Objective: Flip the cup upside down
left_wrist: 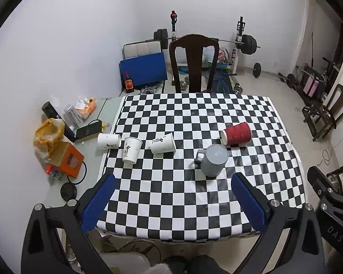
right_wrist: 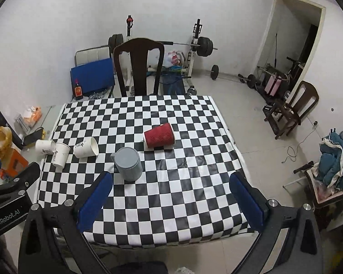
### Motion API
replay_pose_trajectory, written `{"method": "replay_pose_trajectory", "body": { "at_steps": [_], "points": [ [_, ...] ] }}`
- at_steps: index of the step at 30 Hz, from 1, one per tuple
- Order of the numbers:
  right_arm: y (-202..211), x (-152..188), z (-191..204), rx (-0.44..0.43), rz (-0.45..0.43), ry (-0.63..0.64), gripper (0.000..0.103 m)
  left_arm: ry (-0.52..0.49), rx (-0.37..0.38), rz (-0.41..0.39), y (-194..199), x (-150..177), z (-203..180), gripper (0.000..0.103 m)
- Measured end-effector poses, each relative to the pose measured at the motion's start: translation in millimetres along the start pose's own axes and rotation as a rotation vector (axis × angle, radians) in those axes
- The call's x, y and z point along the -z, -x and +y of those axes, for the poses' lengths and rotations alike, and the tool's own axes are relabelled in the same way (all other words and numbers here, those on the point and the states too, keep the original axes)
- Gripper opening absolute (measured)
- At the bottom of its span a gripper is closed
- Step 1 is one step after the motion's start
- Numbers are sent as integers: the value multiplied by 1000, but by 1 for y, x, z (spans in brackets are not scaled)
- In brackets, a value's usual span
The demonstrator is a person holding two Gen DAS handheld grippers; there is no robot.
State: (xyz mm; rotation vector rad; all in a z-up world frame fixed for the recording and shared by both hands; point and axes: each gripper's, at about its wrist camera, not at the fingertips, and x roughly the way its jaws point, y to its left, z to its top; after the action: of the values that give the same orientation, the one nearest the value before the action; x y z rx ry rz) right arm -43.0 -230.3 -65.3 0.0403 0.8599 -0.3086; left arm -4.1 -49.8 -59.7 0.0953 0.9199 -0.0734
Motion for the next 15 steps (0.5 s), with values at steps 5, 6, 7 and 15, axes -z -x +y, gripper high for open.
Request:
{"method": "replay_pose_trajectory", "body": {
  "at_steps": [5, 6, 7, 15],
  "points": [
    [30, -5, -11, 7, -17, 15, 103, 12, -4, -21, 24, 1, -5, 103],
    [35, -6, -14, 7, -19, 16, 103, 16, -4, -25, 28, 1, -6, 103],
    [39, -6, -16, 5, -24, 19, 103, 18, -3, -28, 31, 2, -8, 103],
    [61, -11, -30, -16, -57, 17, 103, 26, -4, -27, 48, 3, -14, 103]
  ]
}}
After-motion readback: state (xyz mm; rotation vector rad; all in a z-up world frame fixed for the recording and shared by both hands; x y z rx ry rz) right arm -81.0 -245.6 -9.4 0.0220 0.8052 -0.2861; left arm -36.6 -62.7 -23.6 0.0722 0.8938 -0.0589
